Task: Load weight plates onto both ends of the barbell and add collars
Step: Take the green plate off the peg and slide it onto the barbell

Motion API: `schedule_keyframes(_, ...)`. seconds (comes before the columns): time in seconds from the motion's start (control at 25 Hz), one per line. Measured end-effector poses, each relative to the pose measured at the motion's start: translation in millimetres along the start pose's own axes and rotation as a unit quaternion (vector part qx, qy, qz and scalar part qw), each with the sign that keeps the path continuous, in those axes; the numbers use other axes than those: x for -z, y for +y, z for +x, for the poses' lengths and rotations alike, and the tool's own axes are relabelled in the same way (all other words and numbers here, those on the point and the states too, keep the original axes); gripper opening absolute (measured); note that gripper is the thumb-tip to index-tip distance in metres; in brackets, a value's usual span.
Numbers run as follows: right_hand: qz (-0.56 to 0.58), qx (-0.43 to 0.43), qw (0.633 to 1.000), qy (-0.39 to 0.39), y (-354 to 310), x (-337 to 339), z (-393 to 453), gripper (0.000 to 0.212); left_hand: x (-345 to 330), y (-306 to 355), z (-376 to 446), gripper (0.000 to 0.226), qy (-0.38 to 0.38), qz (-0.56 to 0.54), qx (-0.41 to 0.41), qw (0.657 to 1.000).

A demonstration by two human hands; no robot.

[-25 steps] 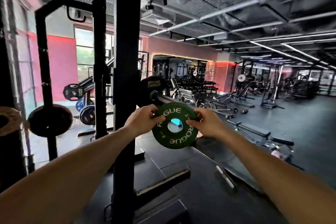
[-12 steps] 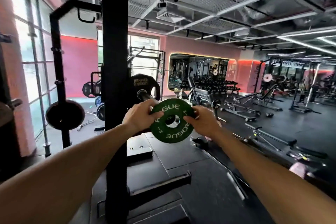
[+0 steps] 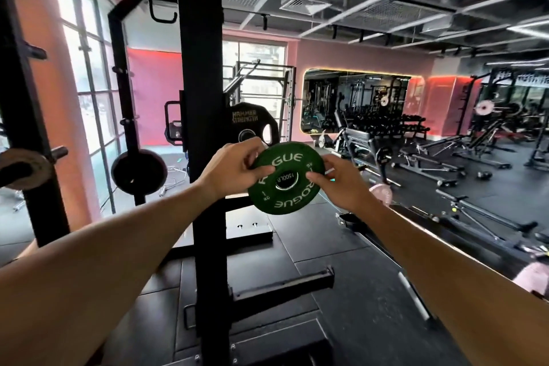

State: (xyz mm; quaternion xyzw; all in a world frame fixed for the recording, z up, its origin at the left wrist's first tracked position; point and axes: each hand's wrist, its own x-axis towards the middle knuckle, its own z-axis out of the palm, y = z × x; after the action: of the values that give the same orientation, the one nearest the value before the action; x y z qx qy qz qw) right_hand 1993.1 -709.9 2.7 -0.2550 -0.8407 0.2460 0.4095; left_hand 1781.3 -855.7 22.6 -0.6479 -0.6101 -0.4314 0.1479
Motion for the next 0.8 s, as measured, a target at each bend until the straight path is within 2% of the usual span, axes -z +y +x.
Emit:
schedule_keyframes(0.2,-0.023,0.025,0.999,0.016,8,-11,24,0.035,-8,-30,9,0.035,0.021,-0.04,-0.002,0.999)
schedule_keyframes(0.52,-0.057,0.026,0.998,-0.015,27,-48,101,0.039,-31,-118,50,0.017,0.014,-0.081,0.004,0.997)
schedule_keyframes(0.8,-0.089,0.028,0.995,-0.026,38,-94,179,0.036,-39,-193,89,0.021,0.013,-0.062,0.059,0.996)
